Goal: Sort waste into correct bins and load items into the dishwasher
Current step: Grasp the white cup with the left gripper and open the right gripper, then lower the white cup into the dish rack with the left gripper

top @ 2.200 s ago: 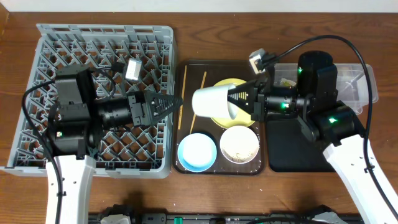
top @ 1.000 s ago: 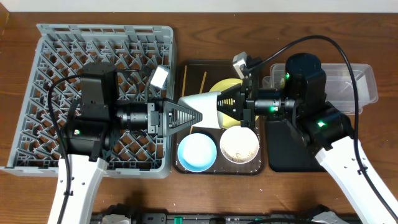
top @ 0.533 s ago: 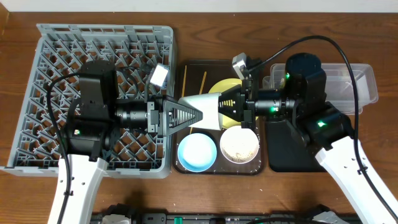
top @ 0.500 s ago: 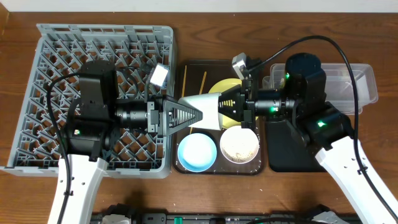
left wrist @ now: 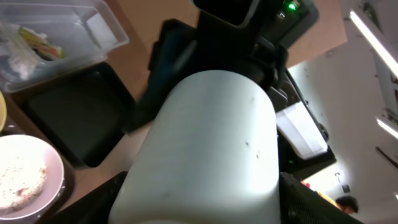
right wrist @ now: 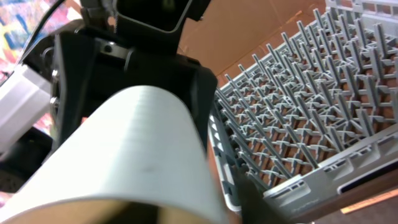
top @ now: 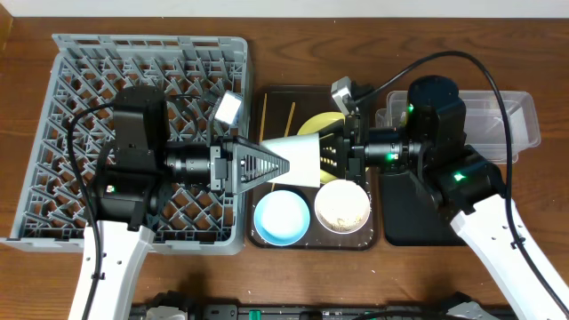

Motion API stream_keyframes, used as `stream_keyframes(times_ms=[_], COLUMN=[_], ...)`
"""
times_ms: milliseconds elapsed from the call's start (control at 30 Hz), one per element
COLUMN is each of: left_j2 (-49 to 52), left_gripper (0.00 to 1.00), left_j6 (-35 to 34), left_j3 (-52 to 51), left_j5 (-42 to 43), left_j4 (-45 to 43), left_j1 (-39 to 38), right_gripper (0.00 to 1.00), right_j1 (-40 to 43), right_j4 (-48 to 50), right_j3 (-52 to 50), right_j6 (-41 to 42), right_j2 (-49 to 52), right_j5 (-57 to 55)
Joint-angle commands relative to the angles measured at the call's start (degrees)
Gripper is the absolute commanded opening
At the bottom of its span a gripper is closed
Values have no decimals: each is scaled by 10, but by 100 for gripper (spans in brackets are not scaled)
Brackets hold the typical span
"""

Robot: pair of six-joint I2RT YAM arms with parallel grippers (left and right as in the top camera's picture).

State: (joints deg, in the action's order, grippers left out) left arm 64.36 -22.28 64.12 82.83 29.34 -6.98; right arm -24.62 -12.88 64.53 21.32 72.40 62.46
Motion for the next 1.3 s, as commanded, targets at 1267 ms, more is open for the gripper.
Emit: stream_keyframes(times_ms=[1267], left_j2=[80], left_gripper=[62], left_j6=[-149], left_j3=[53], left_j5=[-953], left_j4=[397], left_j1=[291], right_gripper=[82], right_j1=[80], right_j4=[-357], right_j3=[3], right_j6=[-88], right_j2=[-93], right_j5=[-316])
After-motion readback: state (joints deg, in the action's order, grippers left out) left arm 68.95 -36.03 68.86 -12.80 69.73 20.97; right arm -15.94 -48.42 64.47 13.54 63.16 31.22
